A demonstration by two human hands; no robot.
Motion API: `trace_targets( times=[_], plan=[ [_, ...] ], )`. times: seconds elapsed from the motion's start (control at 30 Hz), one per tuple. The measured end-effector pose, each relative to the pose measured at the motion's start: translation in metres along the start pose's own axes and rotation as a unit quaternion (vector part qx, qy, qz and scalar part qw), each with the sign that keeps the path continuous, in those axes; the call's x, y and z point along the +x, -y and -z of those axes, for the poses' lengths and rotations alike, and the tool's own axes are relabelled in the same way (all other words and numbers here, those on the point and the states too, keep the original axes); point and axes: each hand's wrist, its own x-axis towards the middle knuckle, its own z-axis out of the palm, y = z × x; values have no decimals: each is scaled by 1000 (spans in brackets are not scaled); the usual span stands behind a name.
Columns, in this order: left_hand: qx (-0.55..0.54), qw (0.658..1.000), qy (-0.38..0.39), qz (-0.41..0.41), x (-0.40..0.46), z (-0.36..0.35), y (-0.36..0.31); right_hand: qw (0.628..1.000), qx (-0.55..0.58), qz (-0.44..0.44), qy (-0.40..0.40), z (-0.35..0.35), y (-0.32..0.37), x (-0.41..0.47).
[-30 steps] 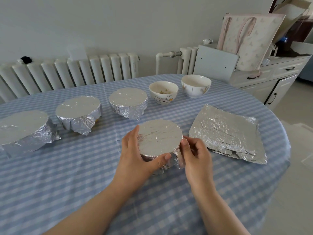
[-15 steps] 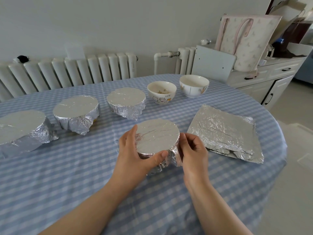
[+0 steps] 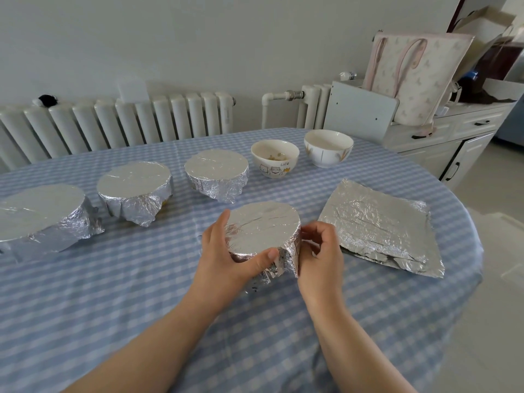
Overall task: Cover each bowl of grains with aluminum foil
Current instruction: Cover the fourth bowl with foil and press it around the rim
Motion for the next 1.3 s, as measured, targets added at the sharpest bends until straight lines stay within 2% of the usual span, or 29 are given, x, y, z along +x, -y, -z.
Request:
trace_targets(
  times=[0.17,0.4,0.5,0.8,1.03,1.13,1.2,1.23,1.3],
  plan=[
    [14,999,-14,-25,-5,-4,-1,998,-59,-10,32,18,2,-5],
    [135,988,-12,-72,-18,-16,1,993,18,-84,82,32,9,2],
    [165,983,-11,-83,-22,-15,-2,991,36,-105,79,28,3,5],
    [216,974,41,-52,0,8,-6,987,15,-86,137,31,-4,2],
    [301,953,24,-30,-12,7,-15,986,59,-91,125,32,-2,13],
    [366,928,-14,-65,-8,14,-13,986,34,-83,140,34,0,20],
    [365,922,-56,-114,-1,17,-9,987,19,-71,140,35,0,20],
    [351,923,-60,-147,3,18,-7,988,14,-67,137,35,0,20],
    [329,918,-21,-218,11,18,-4,989,8,-63,134,34,0,19]
  ],
)
